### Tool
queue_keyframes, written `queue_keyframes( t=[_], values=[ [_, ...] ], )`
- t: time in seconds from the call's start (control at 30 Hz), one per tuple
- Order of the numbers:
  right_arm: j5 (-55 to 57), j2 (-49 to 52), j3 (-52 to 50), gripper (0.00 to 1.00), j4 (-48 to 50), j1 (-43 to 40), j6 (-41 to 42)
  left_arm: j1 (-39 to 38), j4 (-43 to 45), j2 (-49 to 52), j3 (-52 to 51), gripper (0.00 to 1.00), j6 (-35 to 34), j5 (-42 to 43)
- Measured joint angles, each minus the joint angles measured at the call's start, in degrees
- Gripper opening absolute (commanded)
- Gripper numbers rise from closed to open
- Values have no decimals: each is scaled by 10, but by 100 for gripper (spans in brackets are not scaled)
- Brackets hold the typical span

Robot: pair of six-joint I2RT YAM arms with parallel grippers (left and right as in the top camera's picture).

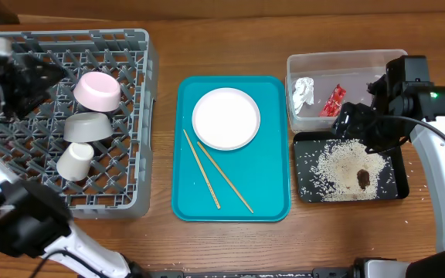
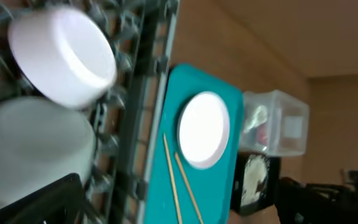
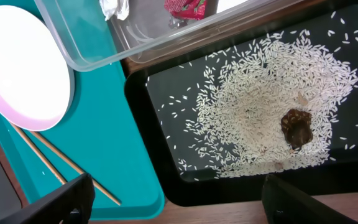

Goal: Sort waste into correct bins and load items into the dishwasher
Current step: 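Reach the left gripper to the tray and grasp one chopstick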

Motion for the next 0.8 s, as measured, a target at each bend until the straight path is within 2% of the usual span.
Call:
queue_keyframes(
  t=[0.07, 0.27, 0.47, 0.63, 0.8],
  values=[
    [0, 0, 0, 88, 0, 0, 0, -66, -27, -28, 0, 100, -55, -73],
    [0, 0, 0, 88, 0, 0, 0, -233, -39, -36, -8, 100, -162, -206],
    [0, 0, 0, 88, -10, 0, 0, -369, -40, -36, -36, 100, -231, -277],
    [4, 0, 0, 89, -15, 0, -5, -469, -38, -55, -102, 100, -311, -358],
    [7, 0, 0, 91, -15, 0, -9, -560, -32, -127, -185, 100, -427, -459]
  ],
)
